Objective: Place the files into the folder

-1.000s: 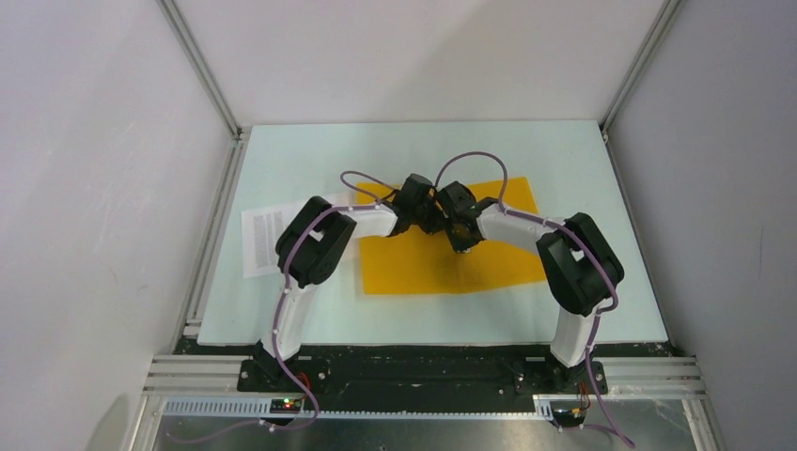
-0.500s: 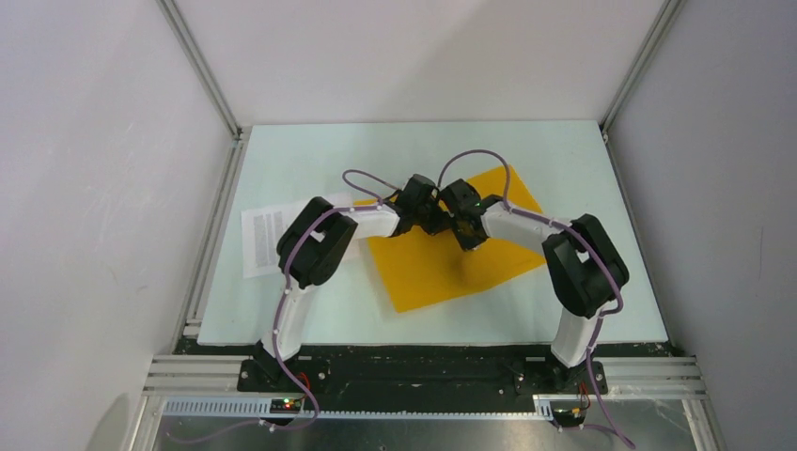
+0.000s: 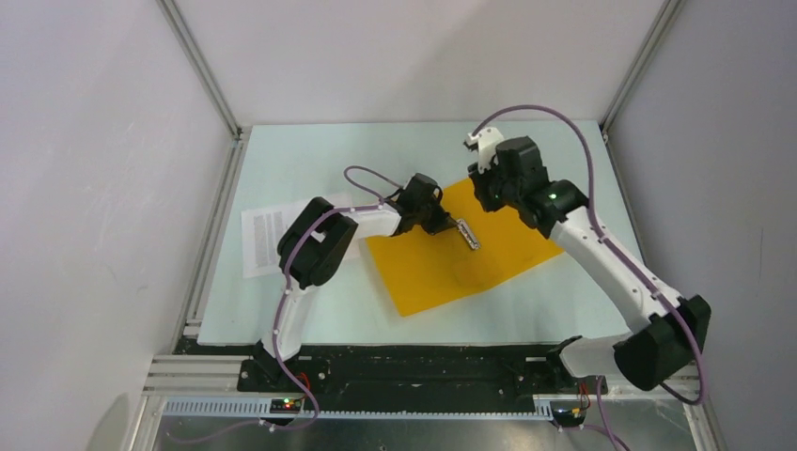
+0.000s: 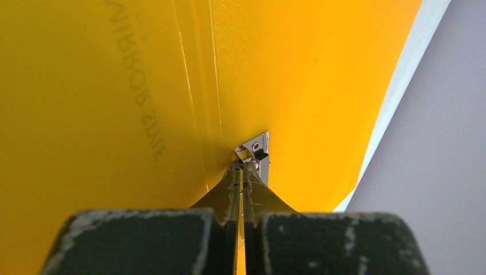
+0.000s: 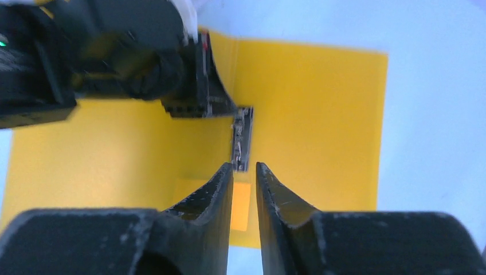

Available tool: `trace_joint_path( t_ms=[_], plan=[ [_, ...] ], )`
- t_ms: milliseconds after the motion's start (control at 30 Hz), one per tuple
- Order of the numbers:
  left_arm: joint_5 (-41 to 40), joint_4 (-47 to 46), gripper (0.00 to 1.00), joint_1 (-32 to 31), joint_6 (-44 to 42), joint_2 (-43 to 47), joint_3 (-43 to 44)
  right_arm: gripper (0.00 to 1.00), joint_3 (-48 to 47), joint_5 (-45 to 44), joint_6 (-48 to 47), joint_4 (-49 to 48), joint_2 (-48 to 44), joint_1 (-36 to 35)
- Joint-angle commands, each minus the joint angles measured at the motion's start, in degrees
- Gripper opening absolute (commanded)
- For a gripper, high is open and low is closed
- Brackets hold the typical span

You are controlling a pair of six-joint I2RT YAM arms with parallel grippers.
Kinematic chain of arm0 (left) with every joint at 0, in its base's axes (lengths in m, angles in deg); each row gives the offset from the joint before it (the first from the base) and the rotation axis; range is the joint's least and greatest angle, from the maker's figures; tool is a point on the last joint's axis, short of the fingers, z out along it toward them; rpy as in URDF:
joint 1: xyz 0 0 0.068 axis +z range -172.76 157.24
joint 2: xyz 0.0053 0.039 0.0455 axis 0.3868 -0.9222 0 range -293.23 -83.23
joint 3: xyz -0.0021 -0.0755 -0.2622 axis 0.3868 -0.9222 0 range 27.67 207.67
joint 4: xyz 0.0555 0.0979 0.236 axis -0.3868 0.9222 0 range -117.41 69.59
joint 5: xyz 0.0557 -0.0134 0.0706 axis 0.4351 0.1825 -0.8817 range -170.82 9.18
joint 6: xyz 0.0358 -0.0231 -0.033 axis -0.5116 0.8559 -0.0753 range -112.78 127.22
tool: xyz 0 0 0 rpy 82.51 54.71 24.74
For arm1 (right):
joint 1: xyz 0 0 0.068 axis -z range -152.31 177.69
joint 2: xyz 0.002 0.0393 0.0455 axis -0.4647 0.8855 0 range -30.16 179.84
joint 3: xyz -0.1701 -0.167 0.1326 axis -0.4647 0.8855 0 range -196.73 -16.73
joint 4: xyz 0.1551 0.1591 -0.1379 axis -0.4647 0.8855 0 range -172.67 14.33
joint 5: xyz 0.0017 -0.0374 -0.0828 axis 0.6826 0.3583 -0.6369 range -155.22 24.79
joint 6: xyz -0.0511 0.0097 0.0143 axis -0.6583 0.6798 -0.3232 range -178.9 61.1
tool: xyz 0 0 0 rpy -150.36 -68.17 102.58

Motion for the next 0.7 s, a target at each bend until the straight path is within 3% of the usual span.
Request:
trace_joint_path(
  t_ms=[0, 67, 100, 167, 267, 467, 667],
  plan=[
    [-1.74, 8.31, 0.0, -1.56, -4.71, -0.99, 1.09, 0.3, 9.42, 1.02, 1.75, 3.03, 6.79, 1.4],
    [-1.45, 8.84, 0.0, -1.59, -5.1, -1.33, 1.75, 0.39, 12.05, 0.9, 2.57, 1.41, 8.1, 2.04],
    [-1.27, 9.03, 0.0, -1.6, -5.19, -1.51, 1.93, 0.6, 12.96, 2.34, 2.63, 0.67, 8.36, 2.65],
    [-1.05, 10.05, 0.0, -1.51, -5.31, -1.87, 2.65, 0.73, 14.89, 5.22, 1.76, -0.83, 9.17, 3.44],
    [-1.07, 13.37, 0.0, -1.37, -6.05, -2.26, 4.42, 0.7, 15.47, 7.1, -0.47, -2.34, 11.16, 4.06],
    [-2.99, 20.44, 0.0, -1.42, -7.9, -3.57, 8.6, 0.55, 16.46, 11.05, -1.92, -7.97, 12.48, 6.47],
    [-8.62, 30.24, 0.0, -0.64, -14.78, -1.56, 10.86, 0.52, 16.42, 11.44, -0.51, -10.34, 13.81, 6.46]
  ],
)
